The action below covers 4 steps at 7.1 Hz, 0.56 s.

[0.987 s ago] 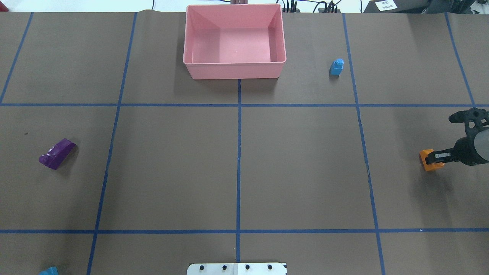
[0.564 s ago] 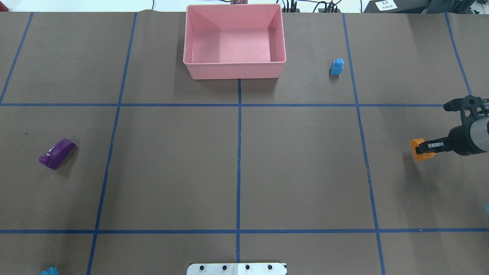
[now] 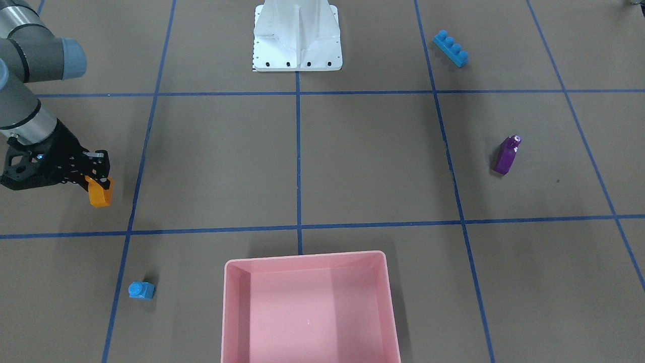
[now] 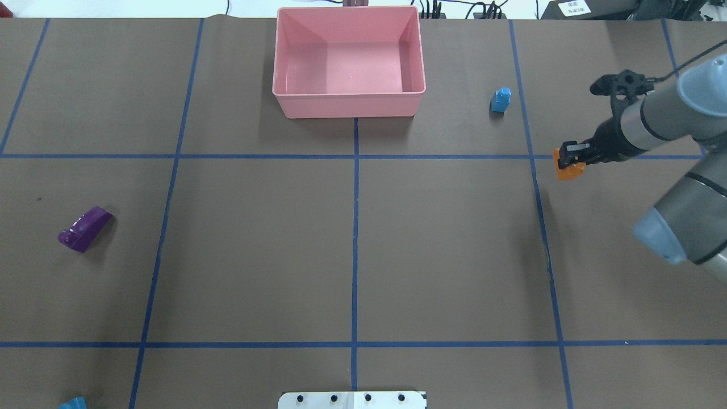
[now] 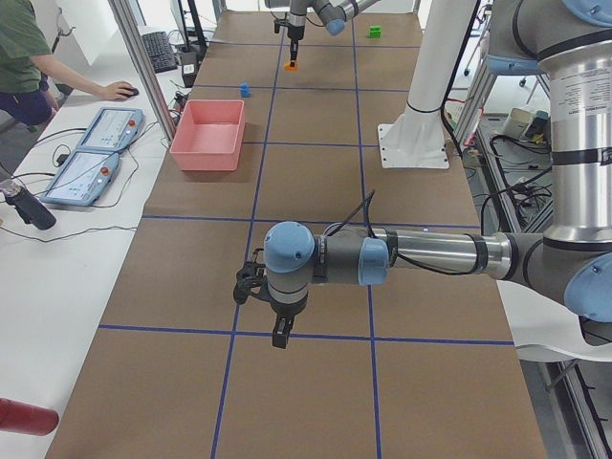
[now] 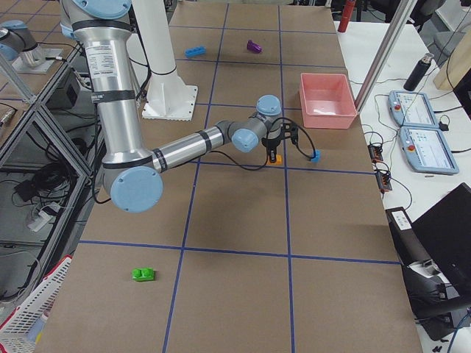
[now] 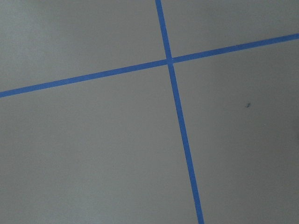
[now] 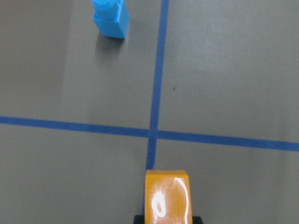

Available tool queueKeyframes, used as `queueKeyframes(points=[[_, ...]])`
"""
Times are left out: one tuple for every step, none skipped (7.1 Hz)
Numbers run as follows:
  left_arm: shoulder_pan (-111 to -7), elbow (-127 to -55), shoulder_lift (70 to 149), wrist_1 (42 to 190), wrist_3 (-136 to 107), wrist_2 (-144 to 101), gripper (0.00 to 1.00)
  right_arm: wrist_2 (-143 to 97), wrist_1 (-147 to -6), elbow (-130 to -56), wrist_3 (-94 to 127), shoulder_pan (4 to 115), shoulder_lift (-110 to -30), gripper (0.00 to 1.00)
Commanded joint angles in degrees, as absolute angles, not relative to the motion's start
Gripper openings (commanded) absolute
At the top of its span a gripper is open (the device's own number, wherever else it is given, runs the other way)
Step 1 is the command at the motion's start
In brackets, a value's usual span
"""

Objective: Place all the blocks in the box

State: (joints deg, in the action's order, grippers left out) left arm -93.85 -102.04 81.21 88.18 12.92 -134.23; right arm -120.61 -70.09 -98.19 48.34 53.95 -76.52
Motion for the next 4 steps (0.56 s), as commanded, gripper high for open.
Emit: queueKeyframes(points=[[-93.78, -102.04, 81.21, 88.24, 12.92, -134.3, 1.0, -120.59, -74.09, -83.75, 49.47, 56.06, -58.01, 0.0], [-93.69, -102.04, 81.21, 88.24, 12.92, -134.3, 1.0, -120.67, -74.0, -74.62, 52.44, 56.42, -48.61, 0.0], [-93.69, -102.13, 81.21, 88.24, 12.83, -134.38, 1.0, -120.67, -74.0, -67.48, 53.69, 56.6, -41.47, 0.0], [-93.69, -102.13, 81.12, 88.24, 12.83, -134.38, 1.0, -120.5, -74.0, -62.37, 54.48, 56.6, -36.61, 0.0]])
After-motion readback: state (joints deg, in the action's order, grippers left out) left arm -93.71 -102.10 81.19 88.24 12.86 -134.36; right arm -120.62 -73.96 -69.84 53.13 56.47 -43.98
